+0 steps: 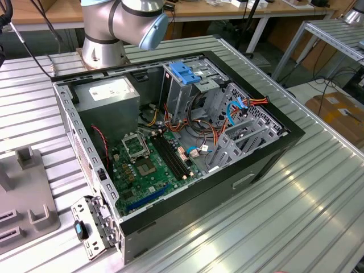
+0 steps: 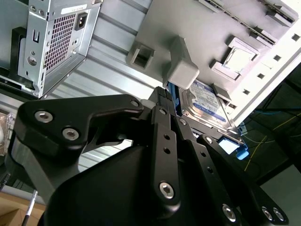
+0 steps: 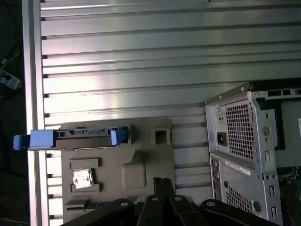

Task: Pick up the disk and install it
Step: 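Reach for the disk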

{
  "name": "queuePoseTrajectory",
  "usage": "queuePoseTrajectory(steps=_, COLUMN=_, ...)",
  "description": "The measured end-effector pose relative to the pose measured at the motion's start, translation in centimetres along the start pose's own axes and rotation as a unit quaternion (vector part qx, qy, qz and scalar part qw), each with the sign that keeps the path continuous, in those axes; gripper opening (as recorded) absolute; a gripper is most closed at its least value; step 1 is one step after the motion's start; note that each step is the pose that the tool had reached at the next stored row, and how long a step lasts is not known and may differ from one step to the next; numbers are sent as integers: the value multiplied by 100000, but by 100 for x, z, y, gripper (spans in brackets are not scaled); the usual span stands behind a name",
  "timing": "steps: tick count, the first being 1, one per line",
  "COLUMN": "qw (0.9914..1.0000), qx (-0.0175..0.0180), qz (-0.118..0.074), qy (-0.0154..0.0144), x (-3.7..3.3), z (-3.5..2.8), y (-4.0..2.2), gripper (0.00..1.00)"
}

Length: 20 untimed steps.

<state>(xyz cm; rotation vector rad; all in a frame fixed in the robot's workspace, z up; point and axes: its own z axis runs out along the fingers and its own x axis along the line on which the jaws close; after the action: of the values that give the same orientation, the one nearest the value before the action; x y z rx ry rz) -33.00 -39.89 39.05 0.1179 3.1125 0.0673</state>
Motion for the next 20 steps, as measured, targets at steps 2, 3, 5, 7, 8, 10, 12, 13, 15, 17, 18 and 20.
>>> queuePoseTrajectory(steps=2, qw=100000, qx=-1, qz=0, qy=-2, x=0, z=0, y=0, gripper=11)
queuePoseTrajectory(steps=3, qw=100000, qx=-2, qz=2, qy=-3, x=0, z=0, y=0, gripper=11)
queuePoseTrajectory(steps=5, qw=100000, qx=-3, qz=1, qy=-3, x=1, z=0, y=0, gripper=11)
queuePoseTrajectory(steps=7, qw=100000, qx=0, qz=4, qy=-2, x=2, z=0, y=0, gripper=11)
queuePoseTrajectory(steps=8, qw=100000, qx=-1, qz=10, qy=-2, x=14, z=0, y=-1, gripper=11)
queuePoseTrajectory(steps=10, qw=100000, qx=-2, qz=1, qy=-1, x=35, z=0, y=-3, gripper=11)
queuePoseTrajectory(steps=12, qw=100000, qx=0, qz=1, qy=-1, x=63, z=-1, y=-5, gripper=11)
queuePoseTrajectory(steps=13, qw=100000, qx=-2, qz=5, qy=-5, x=75, z=0, y=-6, gripper=11)
queuePoseTrajectory(steps=15, qw=100000, qx=0, qz=3, qy=-3, x=108, z=0, y=-8, gripper=11)
queuePoseTrajectory(steps=17, qw=100000, qx=1, qz=3, qy=-4, x=153, z=2, y=-12, gripper=11)
queuePoseTrajectory(steps=18, qw=100000, qx=7, qz=1, qy=-4, x=180, z=3, y=-14, gripper=11)
queuePoseTrajectory(steps=20, qw=100000, qx=26, qz=2, qy=-1, x=234, z=5, y=-18, gripper=11)
